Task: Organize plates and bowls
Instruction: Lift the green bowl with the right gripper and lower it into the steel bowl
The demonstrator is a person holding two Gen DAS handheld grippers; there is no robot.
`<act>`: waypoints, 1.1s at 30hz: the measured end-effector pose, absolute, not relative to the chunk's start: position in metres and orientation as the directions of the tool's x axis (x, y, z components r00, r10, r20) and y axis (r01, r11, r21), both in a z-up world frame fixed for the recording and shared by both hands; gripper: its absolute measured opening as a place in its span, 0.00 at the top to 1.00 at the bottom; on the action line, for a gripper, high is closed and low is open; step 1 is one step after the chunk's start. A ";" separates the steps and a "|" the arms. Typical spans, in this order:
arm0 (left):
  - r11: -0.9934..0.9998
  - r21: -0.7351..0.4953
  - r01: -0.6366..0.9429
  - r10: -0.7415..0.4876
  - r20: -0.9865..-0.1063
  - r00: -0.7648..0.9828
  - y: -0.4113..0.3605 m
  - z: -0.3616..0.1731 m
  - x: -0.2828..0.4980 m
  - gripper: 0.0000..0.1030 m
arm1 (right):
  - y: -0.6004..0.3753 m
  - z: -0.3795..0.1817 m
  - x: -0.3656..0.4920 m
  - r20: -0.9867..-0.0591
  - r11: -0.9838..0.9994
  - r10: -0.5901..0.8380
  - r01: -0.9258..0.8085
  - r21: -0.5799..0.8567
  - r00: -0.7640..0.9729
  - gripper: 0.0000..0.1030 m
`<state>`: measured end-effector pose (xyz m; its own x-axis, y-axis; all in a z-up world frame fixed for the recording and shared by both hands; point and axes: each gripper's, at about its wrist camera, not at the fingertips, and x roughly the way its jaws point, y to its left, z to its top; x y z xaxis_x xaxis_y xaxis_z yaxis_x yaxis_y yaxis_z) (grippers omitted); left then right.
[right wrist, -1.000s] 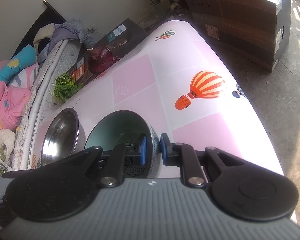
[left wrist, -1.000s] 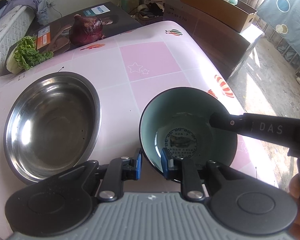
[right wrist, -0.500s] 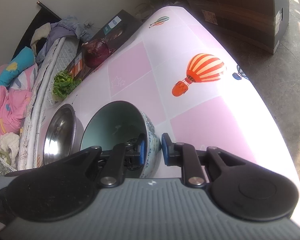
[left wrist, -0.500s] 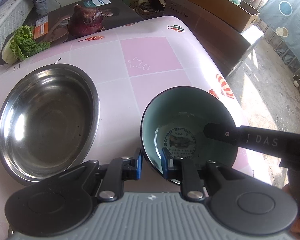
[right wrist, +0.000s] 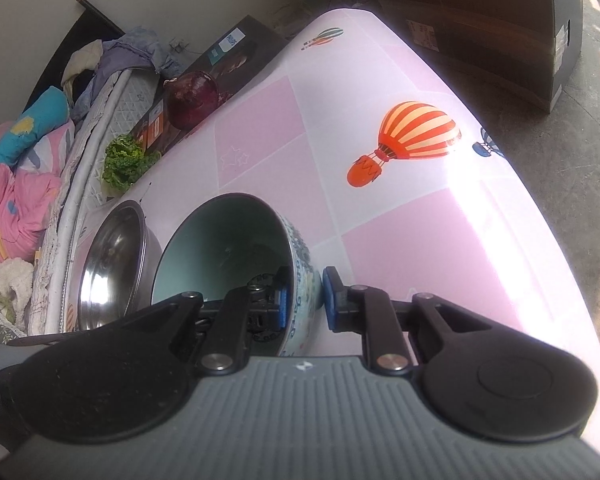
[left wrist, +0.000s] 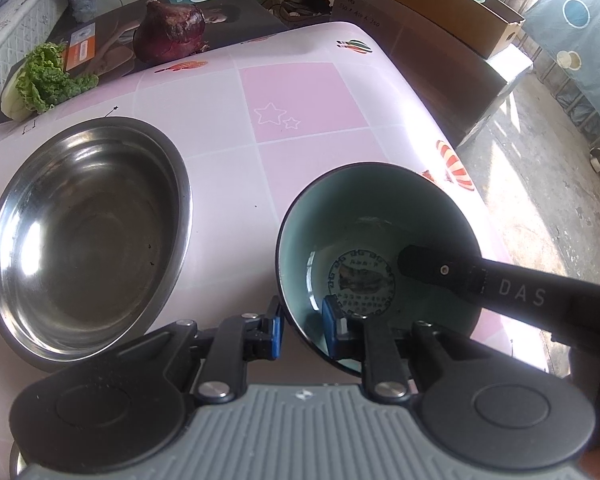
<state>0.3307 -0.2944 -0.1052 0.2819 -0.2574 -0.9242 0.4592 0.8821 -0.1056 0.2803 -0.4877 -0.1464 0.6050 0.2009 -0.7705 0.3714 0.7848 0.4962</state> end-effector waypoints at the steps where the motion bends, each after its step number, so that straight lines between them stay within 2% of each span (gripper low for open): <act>1: 0.882 -0.103 0.460 -0.256 -0.924 0.285 -0.295 -0.105 0.330 0.79 | -0.487 -0.146 0.280 -0.771 0.788 0.198 0.369 0.492 0.605 0.84; 21: 0.873 -0.106 0.476 -0.300 -0.886 0.354 -0.284 -0.073 0.321 0.79 | -0.481 -0.113 0.282 -0.754 0.818 0.164 0.340 0.464 0.636 0.84; 33: 0.907 -0.108 0.407 -0.298 -0.848 0.439 -0.226 -0.035 0.335 0.79 | -0.432 -0.074 0.310 -0.727 0.851 0.212 0.243 0.466 0.653 0.84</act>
<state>0.3352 -0.2259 -0.0353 0.4387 -0.2981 -0.8478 0.4071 0.9069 -0.1083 0.3099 -0.4319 -0.0742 0.6528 0.2119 -0.7273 0.2428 0.8509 0.4658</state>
